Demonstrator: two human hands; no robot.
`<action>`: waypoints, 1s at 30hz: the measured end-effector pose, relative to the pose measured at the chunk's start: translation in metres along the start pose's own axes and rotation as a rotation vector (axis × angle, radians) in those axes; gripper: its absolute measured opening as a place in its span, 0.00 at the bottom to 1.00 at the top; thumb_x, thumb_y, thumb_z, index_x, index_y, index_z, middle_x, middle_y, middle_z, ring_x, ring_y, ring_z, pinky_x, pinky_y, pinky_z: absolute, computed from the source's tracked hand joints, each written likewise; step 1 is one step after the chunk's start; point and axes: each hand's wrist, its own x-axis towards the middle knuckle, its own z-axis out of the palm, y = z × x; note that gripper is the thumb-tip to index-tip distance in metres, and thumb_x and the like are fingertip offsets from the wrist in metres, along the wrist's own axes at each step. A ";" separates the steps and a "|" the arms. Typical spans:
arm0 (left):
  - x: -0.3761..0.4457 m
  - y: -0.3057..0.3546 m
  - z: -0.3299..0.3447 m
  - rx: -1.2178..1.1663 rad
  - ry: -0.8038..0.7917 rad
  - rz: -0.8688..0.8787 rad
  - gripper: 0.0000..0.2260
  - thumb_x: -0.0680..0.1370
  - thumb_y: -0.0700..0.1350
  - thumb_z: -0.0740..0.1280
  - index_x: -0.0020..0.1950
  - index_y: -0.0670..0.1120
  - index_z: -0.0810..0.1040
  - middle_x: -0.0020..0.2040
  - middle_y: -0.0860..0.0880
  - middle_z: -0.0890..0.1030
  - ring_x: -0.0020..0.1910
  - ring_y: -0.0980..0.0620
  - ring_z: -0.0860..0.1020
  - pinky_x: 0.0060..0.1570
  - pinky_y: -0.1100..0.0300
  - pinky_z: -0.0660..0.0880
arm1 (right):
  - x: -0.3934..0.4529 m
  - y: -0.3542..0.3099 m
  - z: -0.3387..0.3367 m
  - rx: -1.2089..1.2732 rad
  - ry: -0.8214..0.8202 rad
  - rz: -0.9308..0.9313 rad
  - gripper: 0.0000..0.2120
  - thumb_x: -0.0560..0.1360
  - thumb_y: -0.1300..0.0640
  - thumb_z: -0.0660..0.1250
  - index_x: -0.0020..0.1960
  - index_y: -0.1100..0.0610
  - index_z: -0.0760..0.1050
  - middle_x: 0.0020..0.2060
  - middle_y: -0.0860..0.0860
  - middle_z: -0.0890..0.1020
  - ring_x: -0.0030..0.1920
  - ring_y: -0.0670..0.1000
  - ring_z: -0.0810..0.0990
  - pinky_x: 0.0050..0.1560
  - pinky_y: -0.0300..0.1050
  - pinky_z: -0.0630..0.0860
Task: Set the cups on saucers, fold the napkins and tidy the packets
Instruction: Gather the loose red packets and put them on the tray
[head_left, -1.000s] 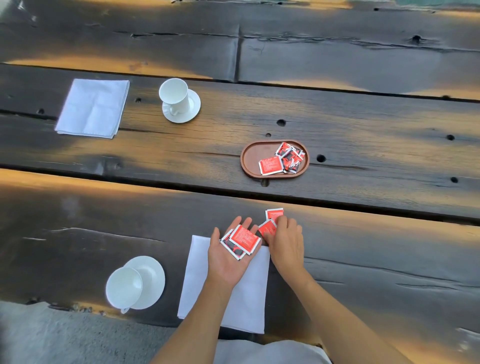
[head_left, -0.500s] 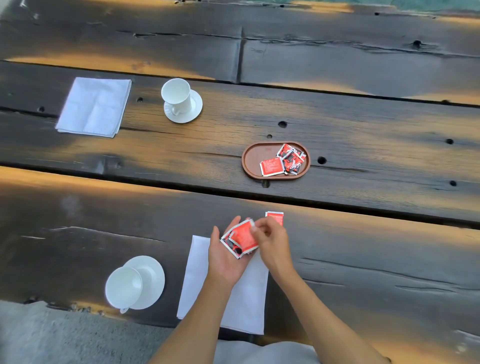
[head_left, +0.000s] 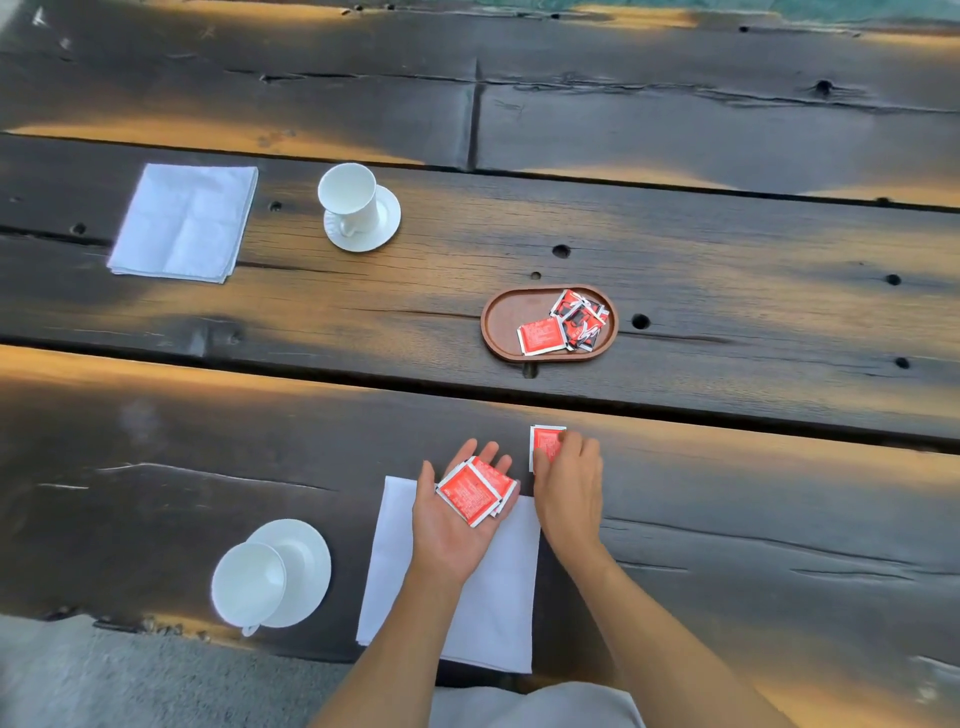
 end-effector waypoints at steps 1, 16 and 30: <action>0.000 0.000 -0.001 0.004 -0.003 0.003 0.28 0.82 0.65 0.55 0.70 0.48 0.80 0.69 0.42 0.81 0.66 0.38 0.81 0.58 0.39 0.80 | 0.004 0.001 0.000 -0.050 -0.019 0.035 0.16 0.80 0.54 0.69 0.64 0.59 0.71 0.58 0.58 0.76 0.57 0.56 0.76 0.49 0.48 0.77; 0.004 0.007 0.003 0.009 0.008 0.015 0.27 0.82 0.65 0.57 0.70 0.50 0.79 0.68 0.43 0.82 0.66 0.39 0.81 0.60 0.39 0.80 | 0.025 0.005 -0.005 0.072 -0.065 0.205 0.12 0.79 0.54 0.70 0.56 0.60 0.73 0.54 0.58 0.78 0.54 0.57 0.78 0.46 0.47 0.73; 0.006 0.013 0.009 0.006 0.040 0.012 0.27 0.82 0.64 0.56 0.70 0.49 0.79 0.67 0.42 0.83 0.64 0.39 0.82 0.57 0.41 0.81 | 0.030 -0.005 -0.013 0.509 -0.109 0.274 0.08 0.79 0.62 0.69 0.43 0.57 0.72 0.43 0.56 0.81 0.45 0.55 0.80 0.35 0.40 0.69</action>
